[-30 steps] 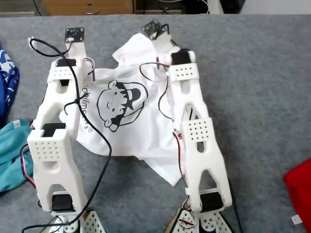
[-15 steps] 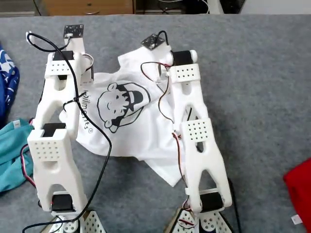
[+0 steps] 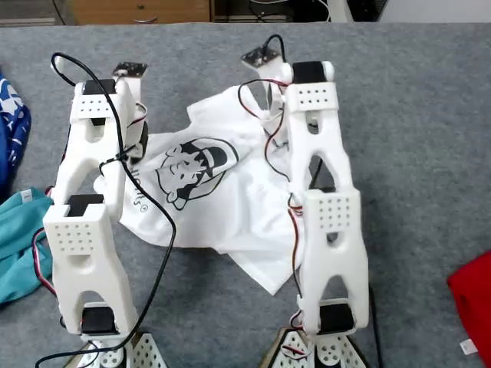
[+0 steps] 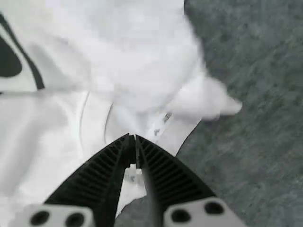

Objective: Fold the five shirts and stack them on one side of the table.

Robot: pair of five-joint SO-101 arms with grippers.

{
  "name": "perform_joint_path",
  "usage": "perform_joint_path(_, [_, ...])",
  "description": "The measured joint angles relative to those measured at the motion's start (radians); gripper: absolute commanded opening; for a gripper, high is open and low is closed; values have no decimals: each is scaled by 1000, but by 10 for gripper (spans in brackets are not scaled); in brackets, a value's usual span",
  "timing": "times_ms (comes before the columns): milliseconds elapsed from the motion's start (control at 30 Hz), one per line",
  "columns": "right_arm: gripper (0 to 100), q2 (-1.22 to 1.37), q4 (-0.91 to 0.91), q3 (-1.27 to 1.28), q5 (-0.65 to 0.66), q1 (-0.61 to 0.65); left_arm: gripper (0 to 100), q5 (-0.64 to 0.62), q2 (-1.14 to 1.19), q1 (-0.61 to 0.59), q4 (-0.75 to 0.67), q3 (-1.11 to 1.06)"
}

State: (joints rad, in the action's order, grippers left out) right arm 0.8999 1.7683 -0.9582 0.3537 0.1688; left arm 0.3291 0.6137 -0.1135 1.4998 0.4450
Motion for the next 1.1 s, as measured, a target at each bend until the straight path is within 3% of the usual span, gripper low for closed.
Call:
perform_joint_path(200, [6, -206, -2, 322, 0, 0, 20, 15, 0, 0, 43, 2])
perform_joint_path(333, [11, -275, -74, 354, 0, -18, 20, 15, 0, 0, 49, 2])
perform_joint_path(533, [184, -273, -305, 238, 0, -20, 20, 15, 0, 0, 49, 2])
perform_joint_path(633, [207, -184, -451, 175, -6, 12, 20, 15, 0, 0, 49, 2])
perform_joint_path(833, [209, 101, -663, 18, -143, 112, 20, 15, 0, 0, 49, 2])
perform_joint_path(1100, [205, 448, -746, -350, -310, 160, 20, 15, 5, 0, 41, 2])
